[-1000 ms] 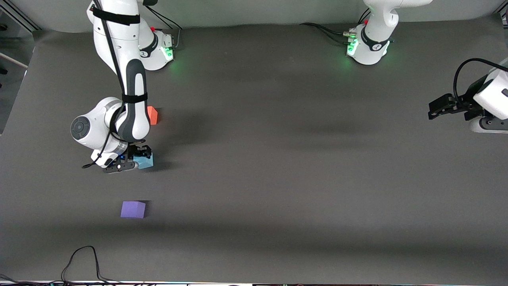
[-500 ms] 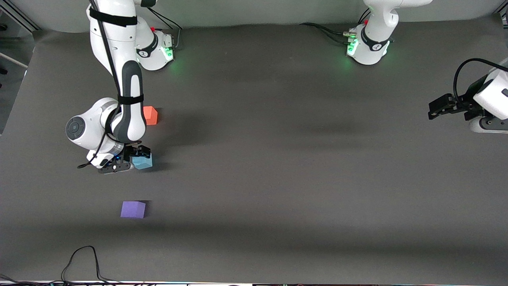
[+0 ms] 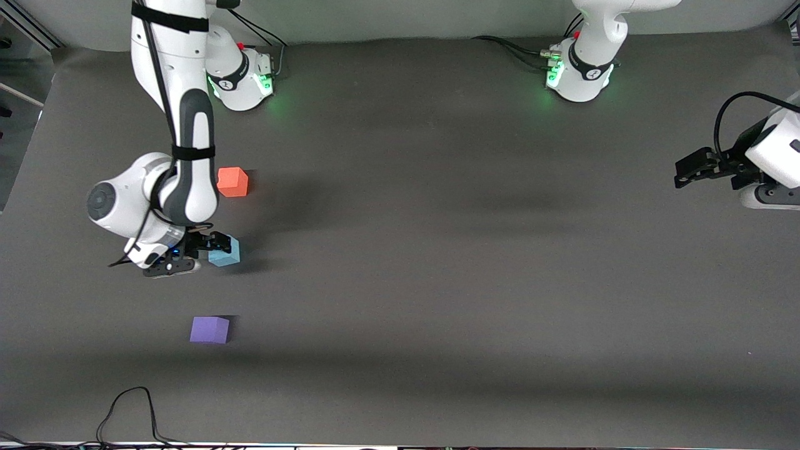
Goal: Place blue block between orange and purple blocks
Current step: 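Open the right gripper and lift it off the blue cube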
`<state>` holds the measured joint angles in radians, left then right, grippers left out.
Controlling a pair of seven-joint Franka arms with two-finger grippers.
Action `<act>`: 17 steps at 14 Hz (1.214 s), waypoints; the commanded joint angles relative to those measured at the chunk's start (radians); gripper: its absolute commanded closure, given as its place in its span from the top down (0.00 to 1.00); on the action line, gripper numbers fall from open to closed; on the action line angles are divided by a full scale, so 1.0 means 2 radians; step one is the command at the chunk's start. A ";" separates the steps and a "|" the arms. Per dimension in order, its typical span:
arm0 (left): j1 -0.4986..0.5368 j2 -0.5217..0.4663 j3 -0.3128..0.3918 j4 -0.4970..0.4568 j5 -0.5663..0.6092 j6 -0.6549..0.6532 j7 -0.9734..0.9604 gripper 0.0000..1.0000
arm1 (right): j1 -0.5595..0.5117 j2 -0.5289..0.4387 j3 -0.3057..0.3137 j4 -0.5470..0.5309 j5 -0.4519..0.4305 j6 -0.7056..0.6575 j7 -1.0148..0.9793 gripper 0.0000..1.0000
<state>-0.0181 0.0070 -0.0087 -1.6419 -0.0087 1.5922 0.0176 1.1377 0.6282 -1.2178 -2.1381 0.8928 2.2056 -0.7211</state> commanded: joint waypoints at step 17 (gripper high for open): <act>0.001 -0.007 -0.001 -0.006 0.004 0.005 0.006 1.00 | 0.143 -0.023 -0.239 0.337 -0.148 -0.372 0.144 1.00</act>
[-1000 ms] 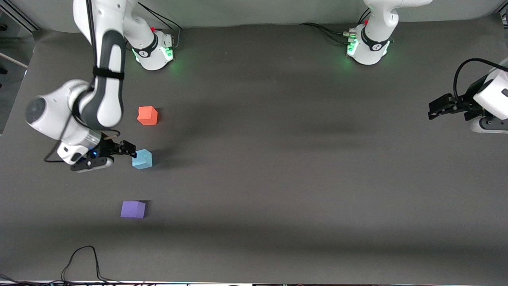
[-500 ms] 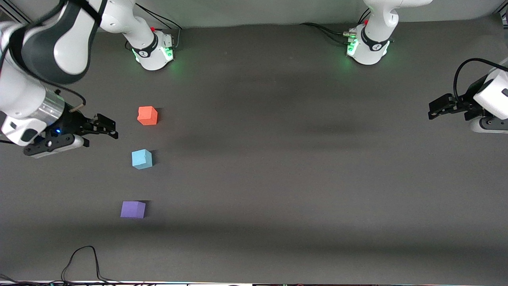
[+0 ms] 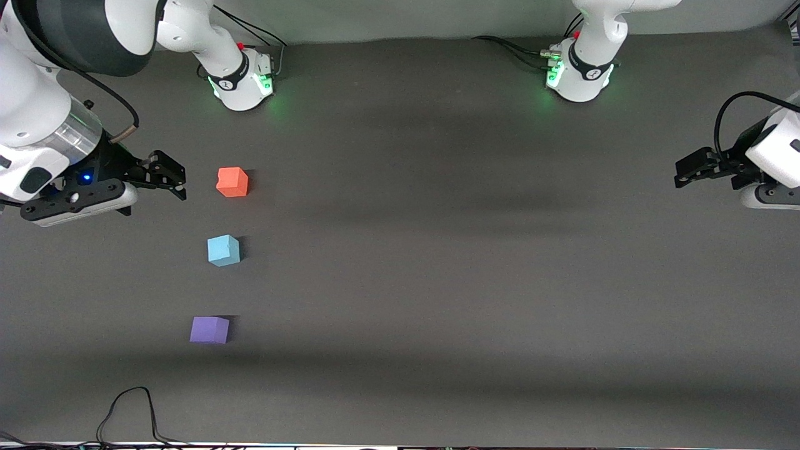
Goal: Place blue block between orange and purple blocks
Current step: 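Open the right gripper and lift it off the blue cube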
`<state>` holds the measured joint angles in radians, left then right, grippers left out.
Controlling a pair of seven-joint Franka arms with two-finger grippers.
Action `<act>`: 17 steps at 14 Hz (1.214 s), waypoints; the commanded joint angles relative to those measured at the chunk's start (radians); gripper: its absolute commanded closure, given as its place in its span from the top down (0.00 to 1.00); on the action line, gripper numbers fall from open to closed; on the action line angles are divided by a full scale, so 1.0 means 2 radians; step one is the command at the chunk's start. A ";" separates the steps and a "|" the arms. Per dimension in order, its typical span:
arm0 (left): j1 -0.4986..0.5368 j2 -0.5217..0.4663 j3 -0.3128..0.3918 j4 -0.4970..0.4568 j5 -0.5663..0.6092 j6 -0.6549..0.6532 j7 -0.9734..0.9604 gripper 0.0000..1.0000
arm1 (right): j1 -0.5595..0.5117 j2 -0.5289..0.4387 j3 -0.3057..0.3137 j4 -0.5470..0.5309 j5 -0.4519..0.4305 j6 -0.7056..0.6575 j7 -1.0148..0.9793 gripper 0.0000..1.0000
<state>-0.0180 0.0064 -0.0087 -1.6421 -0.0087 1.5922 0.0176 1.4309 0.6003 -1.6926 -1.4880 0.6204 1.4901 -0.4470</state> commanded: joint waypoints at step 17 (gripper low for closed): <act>0.001 -0.005 -0.001 -0.007 0.004 0.007 0.006 1.00 | -0.273 -0.145 0.365 0.130 -0.156 -0.074 0.075 1.00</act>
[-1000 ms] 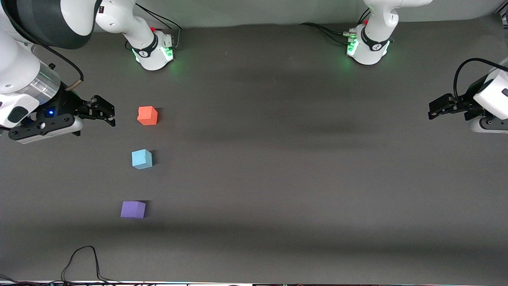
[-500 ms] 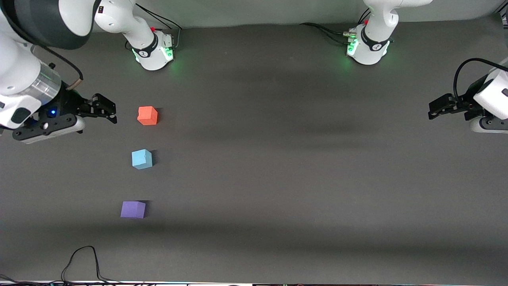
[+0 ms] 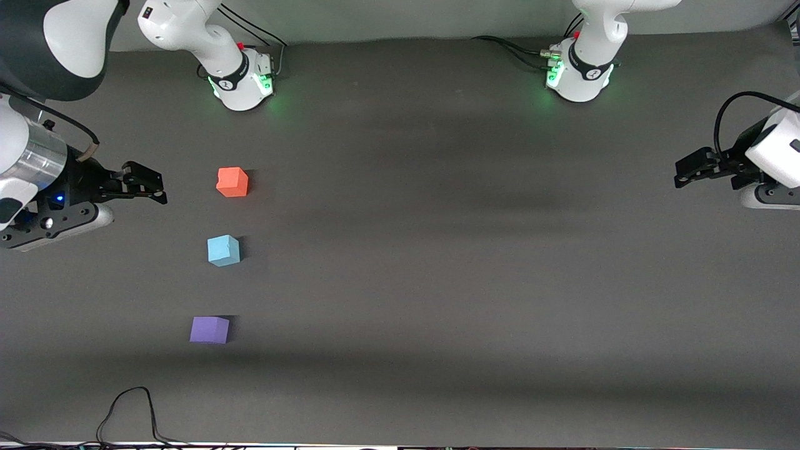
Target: Place blue block between orange and purple blocks
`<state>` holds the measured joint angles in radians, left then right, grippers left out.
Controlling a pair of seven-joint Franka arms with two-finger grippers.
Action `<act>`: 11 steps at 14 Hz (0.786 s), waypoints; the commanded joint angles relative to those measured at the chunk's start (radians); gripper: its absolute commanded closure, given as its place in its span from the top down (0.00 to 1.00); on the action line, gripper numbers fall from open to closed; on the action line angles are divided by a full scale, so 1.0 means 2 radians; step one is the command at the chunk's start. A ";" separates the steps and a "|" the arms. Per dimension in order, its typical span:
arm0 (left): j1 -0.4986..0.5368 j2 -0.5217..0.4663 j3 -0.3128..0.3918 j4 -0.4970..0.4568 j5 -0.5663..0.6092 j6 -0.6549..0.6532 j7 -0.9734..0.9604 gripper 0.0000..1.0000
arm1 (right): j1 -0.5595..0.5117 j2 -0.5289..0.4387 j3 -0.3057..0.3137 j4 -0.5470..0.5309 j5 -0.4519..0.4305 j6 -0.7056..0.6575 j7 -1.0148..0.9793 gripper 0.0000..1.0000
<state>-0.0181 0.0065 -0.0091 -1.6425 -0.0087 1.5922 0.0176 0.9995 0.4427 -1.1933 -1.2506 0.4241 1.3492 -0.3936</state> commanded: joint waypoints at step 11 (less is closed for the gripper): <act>0.001 -0.006 -0.001 -0.007 0.004 0.008 0.006 1.00 | -0.429 -0.215 0.551 -0.134 -0.200 0.076 0.085 1.00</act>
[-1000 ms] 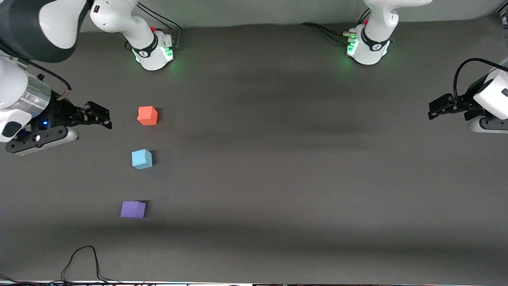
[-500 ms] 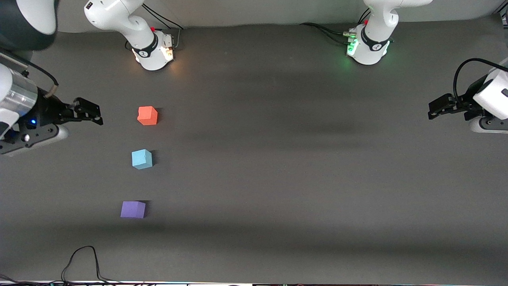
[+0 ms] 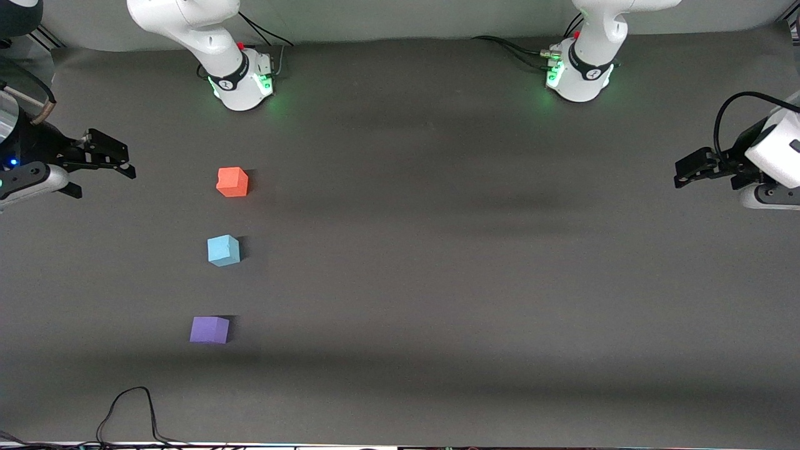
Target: Place blue block between orange and purple blocks
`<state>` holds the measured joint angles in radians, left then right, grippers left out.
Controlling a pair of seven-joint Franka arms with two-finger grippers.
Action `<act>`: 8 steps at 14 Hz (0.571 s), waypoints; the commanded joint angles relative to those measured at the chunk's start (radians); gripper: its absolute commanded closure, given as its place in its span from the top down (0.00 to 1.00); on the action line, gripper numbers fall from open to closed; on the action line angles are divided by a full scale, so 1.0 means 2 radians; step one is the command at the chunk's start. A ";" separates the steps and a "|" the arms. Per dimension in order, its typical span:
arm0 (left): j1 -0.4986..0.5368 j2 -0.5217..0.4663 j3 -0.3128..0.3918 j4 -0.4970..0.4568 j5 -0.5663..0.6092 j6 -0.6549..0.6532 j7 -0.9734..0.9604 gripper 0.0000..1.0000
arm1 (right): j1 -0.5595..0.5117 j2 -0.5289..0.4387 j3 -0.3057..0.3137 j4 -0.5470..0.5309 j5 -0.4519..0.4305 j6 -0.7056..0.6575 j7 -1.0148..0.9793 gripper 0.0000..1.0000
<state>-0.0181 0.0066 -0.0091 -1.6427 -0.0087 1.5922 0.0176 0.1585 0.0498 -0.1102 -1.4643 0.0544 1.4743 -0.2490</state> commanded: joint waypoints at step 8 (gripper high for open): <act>0.001 -0.006 -0.001 -0.007 0.004 0.008 0.006 1.00 | -0.004 -0.080 -0.011 -0.167 -0.021 0.100 0.023 1.00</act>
<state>-0.0181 0.0066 -0.0091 -1.6428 -0.0087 1.5922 0.0176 0.1438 -0.0077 -0.1366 -1.6437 0.0340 1.5976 -0.2342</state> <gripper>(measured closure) 0.000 0.000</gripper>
